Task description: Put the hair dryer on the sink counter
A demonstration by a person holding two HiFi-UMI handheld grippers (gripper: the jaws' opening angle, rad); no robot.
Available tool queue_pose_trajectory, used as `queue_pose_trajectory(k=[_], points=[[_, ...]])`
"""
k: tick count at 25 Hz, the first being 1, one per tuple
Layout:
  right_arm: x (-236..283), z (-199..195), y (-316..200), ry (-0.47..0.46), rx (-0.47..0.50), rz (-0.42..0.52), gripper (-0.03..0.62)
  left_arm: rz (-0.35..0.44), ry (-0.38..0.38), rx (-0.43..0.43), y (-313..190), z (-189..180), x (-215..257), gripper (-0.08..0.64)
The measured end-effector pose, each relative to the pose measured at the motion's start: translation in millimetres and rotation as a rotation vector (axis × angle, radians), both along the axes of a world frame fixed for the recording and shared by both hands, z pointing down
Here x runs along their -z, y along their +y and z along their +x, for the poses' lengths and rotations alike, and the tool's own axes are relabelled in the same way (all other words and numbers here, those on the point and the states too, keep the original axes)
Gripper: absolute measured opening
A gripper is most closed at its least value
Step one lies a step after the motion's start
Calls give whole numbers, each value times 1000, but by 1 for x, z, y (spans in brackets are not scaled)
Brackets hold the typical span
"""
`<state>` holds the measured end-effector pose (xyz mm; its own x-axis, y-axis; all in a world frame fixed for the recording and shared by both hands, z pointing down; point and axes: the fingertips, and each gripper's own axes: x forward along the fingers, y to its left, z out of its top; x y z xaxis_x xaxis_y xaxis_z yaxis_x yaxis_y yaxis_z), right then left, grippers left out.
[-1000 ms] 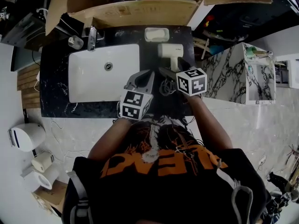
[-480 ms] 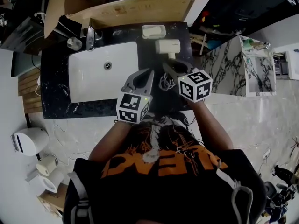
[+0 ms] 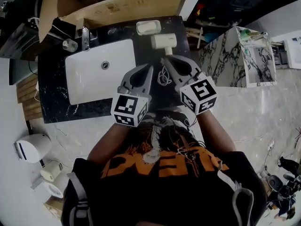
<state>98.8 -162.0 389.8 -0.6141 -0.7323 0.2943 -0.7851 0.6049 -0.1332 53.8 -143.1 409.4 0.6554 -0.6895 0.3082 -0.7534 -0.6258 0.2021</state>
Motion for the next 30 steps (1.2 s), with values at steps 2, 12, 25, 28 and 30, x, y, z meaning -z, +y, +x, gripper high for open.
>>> queue_pose_trajectory(k=[2,12,25,28,30], points=[[28,-6,12,30,4,133,15,48,1,3,3,-2,14,23],[72,-19,32,-75,-12,263,15,213,-11,15,16,-14,49,21],[139,-33,56,-125,43,407,15,281,94,86,26,-27,93,23],[135,-33,55,-117,46,398,15,311,113,99,27,-32,109,21],[131,-35,54,-110,48,388,15,329,119,106,28,-36,119,21]])
